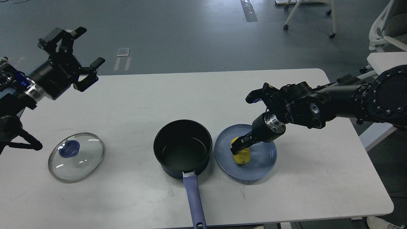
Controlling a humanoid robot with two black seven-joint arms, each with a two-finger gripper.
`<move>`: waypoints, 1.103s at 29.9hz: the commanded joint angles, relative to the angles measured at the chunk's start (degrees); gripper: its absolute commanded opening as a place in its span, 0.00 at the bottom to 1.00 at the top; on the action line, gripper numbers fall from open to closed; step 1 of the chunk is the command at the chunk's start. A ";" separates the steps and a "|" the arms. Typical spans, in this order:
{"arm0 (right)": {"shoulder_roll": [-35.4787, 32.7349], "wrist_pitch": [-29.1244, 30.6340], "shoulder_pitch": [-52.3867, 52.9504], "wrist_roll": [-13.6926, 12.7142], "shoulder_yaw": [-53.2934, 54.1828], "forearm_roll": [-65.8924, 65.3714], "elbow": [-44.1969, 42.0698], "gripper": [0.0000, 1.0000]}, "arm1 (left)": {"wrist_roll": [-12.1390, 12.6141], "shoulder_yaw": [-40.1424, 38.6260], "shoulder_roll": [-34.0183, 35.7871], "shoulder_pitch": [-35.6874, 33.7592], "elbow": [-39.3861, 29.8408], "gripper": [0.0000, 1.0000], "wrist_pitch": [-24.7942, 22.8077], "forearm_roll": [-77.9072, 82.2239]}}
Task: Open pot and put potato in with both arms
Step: 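Close the right gripper around the yellow potato, then lift the potato and move it over the open saucepan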
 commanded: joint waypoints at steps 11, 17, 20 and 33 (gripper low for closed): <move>-5.59 0.00 5.69 -0.01 0.52 0.18 4.28 0.46 | 0.00 -0.08 0.26 0.00 -0.09 0.98 0.00 0.08; -9.46 0.00 12.63 -0.01 5.97 0.35 12.53 0.47 | 0.00 0.00 0.61 0.00 -0.18 0.98 0.00 0.08; -9.11 0.00 13.61 -0.01 7.99 0.35 13.07 0.47 | 0.00 0.00 1.14 0.00 -0.18 0.98 0.00 0.08; 2.14 0.00 10.63 -0.01 12.66 8.26 7.98 0.48 | 0.00 0.00 3.42 0.00 -0.97 0.98 0.00 0.08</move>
